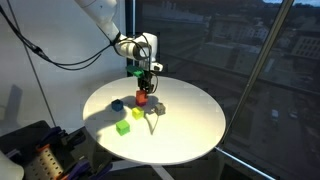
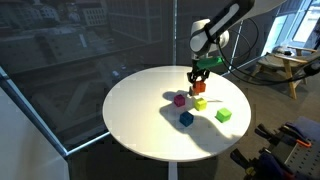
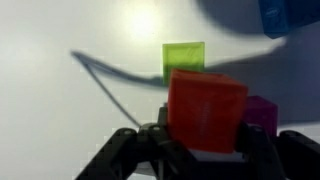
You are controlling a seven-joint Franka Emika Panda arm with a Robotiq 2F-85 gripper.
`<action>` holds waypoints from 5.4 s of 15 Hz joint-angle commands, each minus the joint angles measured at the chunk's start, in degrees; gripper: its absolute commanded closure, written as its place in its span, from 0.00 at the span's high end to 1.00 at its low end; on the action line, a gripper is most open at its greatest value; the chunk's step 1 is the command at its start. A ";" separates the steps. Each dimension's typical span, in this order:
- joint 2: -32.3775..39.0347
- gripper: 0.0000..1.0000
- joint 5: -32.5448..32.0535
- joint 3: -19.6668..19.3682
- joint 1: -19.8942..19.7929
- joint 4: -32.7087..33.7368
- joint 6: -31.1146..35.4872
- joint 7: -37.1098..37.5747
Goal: Put the orange block on top of the blue block
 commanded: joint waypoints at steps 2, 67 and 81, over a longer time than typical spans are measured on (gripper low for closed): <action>-2.63 0.31 -1.02 0.71 -0.62 0.84 -3.58 -0.99; -7.27 0.31 -6.45 8.13 7.85 -8.97 2.58 -5.68; -5.67 0.31 -6.50 8.23 8.35 -12.80 9.61 -5.31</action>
